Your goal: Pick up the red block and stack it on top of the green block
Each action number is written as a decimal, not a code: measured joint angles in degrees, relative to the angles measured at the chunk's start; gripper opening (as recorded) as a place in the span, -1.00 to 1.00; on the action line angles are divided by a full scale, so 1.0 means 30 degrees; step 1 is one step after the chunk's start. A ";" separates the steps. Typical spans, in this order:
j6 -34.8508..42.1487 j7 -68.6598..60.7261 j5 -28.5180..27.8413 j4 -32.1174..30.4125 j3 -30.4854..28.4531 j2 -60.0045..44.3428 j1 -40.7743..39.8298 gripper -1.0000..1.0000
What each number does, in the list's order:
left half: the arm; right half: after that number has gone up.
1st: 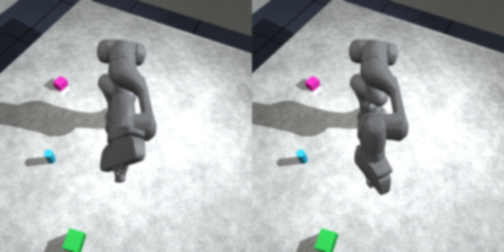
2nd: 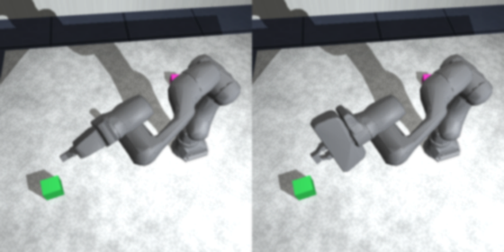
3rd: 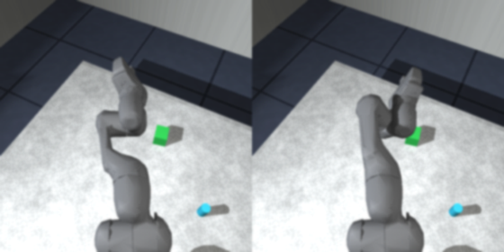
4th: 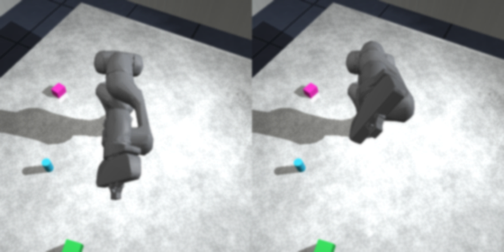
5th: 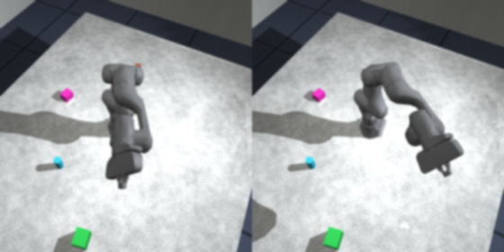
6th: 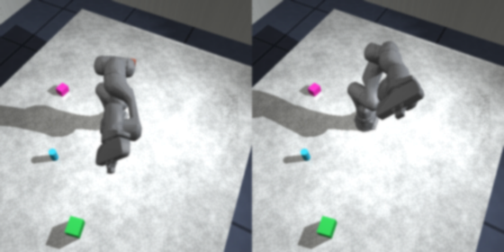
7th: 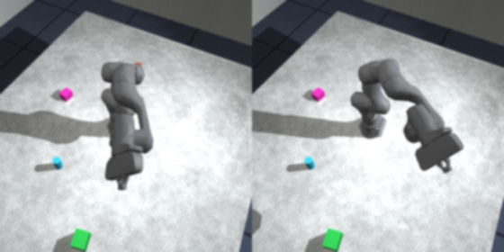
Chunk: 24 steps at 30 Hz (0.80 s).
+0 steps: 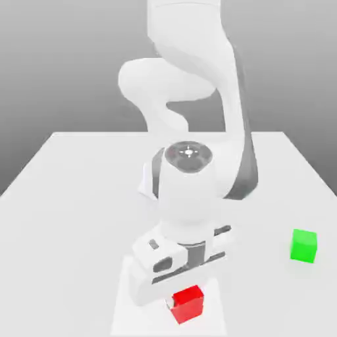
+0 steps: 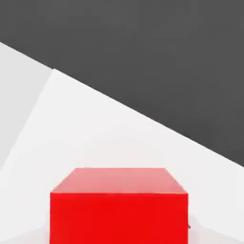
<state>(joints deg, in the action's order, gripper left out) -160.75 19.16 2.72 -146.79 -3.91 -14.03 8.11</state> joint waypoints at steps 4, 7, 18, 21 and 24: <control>0.1647 -0.0141 -0.0260 -0.0437 0.0547 0.2064 0.0618 -1.00; 0.2025 -0.0950 -0.0149 -0.0793 0.2019 0.2782 0.1962 -1.00; 0.2911 -0.3405 -0.0567 -0.2076 0.5625 0.5001 0.9171 -1.00; 0.1492 -0.2915 -0.1475 -0.2076 0.5029 0.3560 0.9711 -1.00; -0.0269 -0.2211 -0.2484 -0.2001 0.4402 0.1676 0.9845 1.00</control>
<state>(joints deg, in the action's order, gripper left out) -161.55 12.53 -4.73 -152.79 9.30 -9.00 37.65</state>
